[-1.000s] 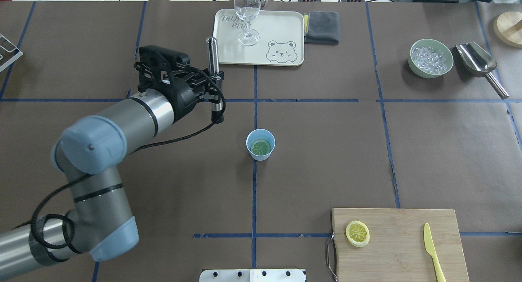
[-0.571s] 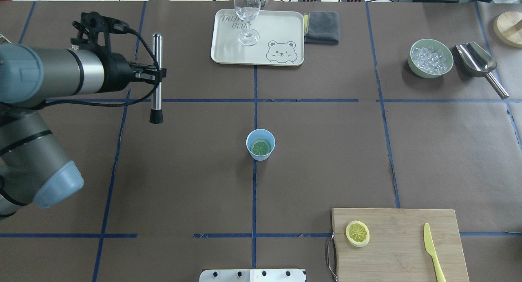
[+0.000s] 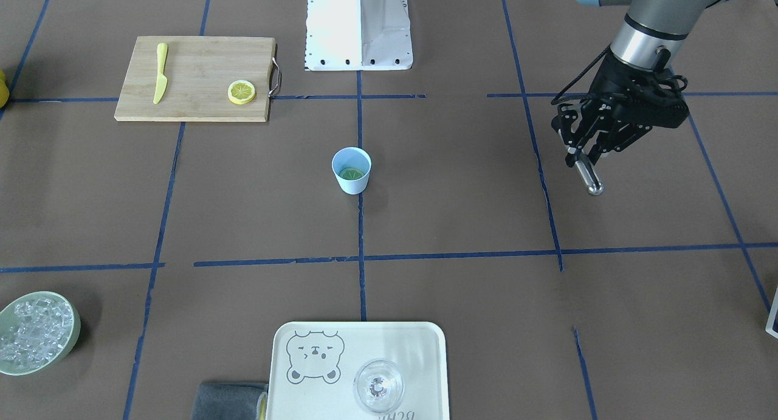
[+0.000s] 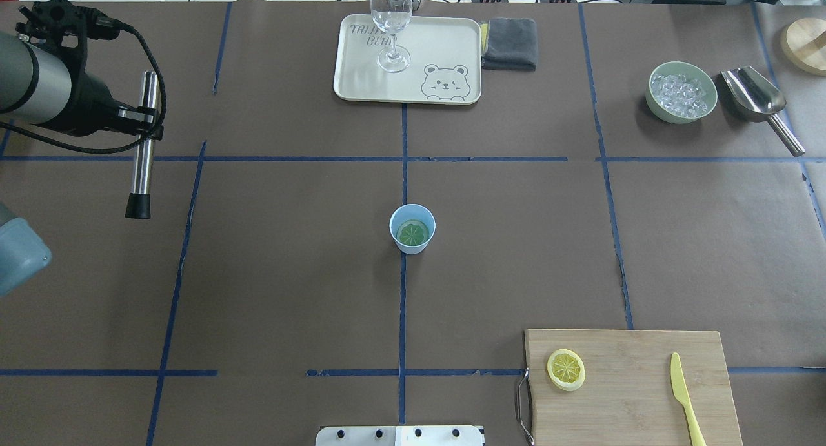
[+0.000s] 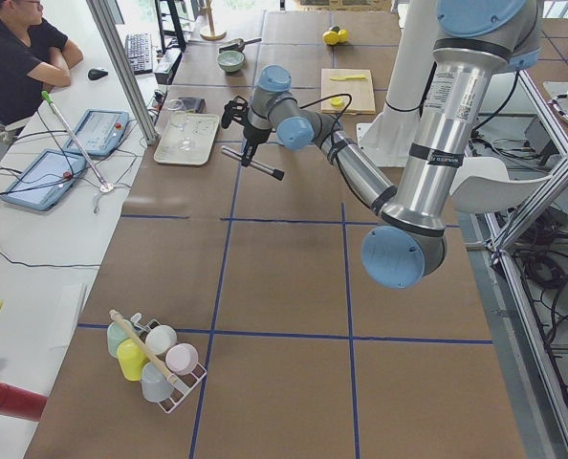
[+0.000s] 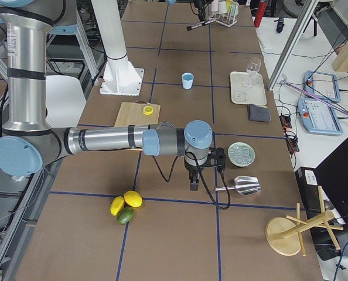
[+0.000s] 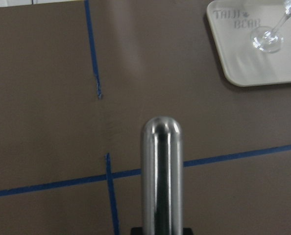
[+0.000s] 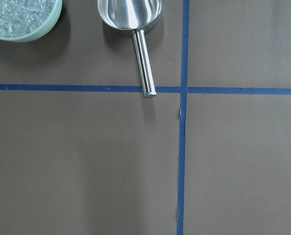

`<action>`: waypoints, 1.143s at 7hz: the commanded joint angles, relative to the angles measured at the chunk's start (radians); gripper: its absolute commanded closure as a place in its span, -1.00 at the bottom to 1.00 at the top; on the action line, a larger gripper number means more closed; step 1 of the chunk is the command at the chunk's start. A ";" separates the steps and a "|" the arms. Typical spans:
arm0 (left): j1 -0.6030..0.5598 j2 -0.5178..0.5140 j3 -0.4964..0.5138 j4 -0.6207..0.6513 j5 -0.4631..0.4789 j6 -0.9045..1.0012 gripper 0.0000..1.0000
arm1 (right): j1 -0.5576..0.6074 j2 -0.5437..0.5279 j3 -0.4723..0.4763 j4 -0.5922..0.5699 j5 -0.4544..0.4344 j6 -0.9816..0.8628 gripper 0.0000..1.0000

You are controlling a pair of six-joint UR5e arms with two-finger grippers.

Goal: Squeeze lemon into cup
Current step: 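Lift the muddler out of the cup and carry it back with the left gripper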

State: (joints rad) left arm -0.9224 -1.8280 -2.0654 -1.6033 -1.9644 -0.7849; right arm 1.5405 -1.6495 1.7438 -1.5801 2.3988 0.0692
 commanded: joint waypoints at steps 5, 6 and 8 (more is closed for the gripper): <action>-0.010 0.047 0.203 0.320 -0.301 0.249 1.00 | 0.013 0.008 -0.021 0.029 0.042 0.003 -1.00; -0.021 0.047 0.240 0.303 -0.304 0.250 1.00 | 0.015 0.011 -0.021 0.029 0.042 0.003 -1.00; -0.033 0.062 0.350 0.180 -0.314 0.256 1.00 | 0.015 0.014 -0.018 0.029 0.042 0.004 -1.00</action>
State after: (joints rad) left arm -0.9450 -1.7766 -1.7773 -1.3551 -2.2738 -0.5335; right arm 1.5547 -1.6366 1.7230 -1.5509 2.4406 0.0725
